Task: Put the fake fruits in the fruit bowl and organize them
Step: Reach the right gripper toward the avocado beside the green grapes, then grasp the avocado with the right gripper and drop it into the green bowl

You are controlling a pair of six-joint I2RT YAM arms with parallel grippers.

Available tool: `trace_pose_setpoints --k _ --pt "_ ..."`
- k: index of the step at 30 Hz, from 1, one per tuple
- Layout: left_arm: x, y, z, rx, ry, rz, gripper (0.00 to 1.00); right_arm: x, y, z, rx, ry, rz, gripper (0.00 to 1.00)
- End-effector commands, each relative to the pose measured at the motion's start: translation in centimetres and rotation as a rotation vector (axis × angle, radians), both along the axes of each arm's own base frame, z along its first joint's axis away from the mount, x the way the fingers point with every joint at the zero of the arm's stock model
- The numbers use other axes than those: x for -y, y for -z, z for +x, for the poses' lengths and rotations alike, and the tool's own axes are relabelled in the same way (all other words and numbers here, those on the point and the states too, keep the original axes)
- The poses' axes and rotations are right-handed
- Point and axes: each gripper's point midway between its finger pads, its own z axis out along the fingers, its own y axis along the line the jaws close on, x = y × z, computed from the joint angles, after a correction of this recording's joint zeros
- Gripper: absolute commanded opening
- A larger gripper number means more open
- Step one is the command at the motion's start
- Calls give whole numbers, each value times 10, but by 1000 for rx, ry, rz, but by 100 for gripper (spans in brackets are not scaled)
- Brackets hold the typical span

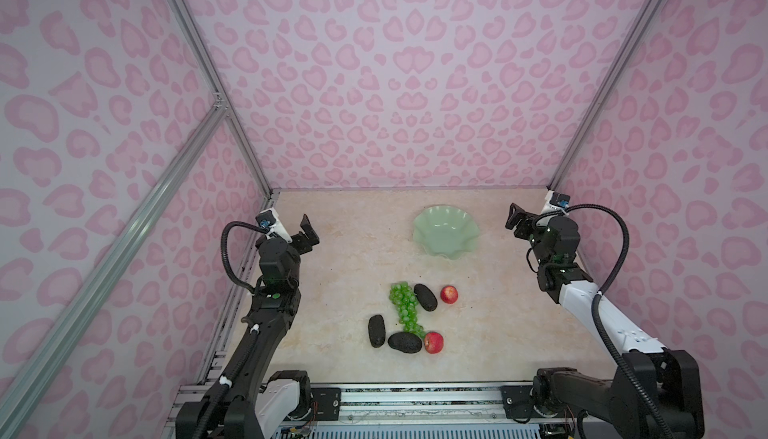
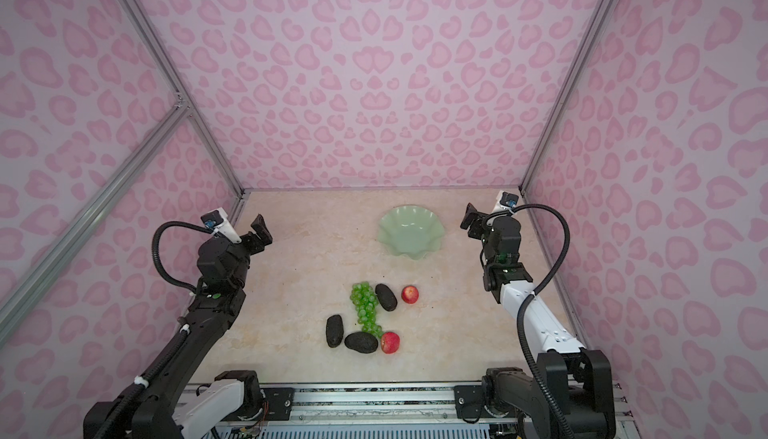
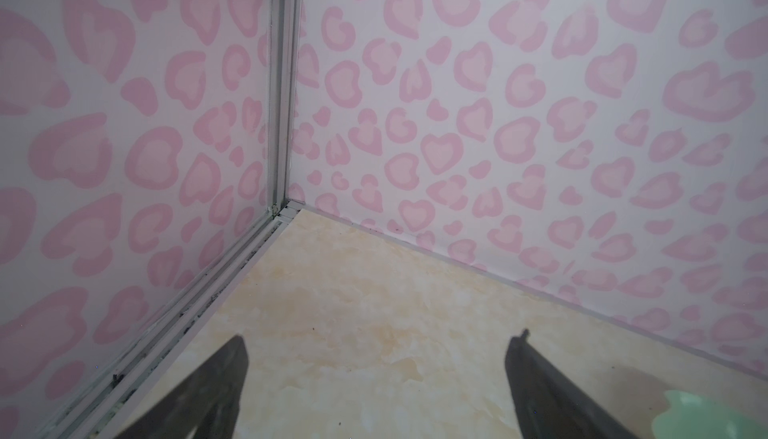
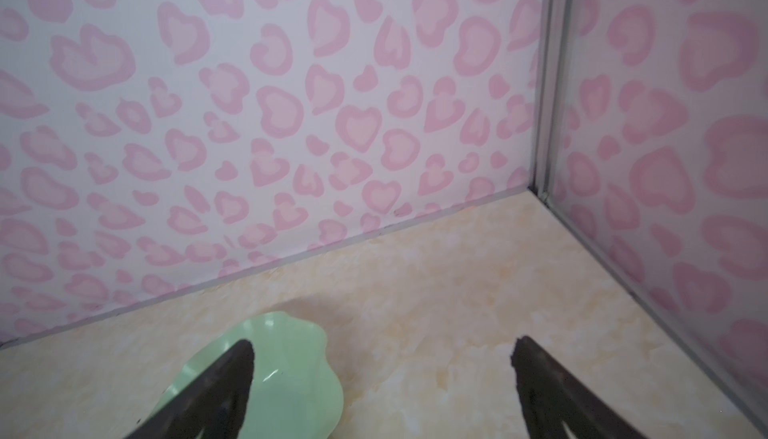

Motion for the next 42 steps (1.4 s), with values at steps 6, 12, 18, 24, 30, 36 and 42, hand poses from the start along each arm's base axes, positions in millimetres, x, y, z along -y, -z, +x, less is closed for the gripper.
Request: trace_pose_setpoints --k 6,12,18,24,30,36,42 --pt "2 26 -60 -142 -9 -129 99 -136 60 -82 -415 -432 -174 82" --pt "2 33 -76 -161 -9 -134 99 -206 103 -137 -618 -592 -174 72" --pt "6 44 -77 -210 8 -126 99 -245 145 -158 -738 -654 -251 65" --pt "5 41 -81 -195 9 -123 99 -248 179 -151 -793 -610 -288 61" --pt "2 42 -84 -184 -10 -127 99 -256 200 -142 -810 -607 -312 60" --pt "4 42 -83 -191 3 -128 99 -264 214 -137 -823 -613 -307 54" --pt "7 44 -84 -205 13 -140 99 -263 196 -133 -786 -609 -315 37"
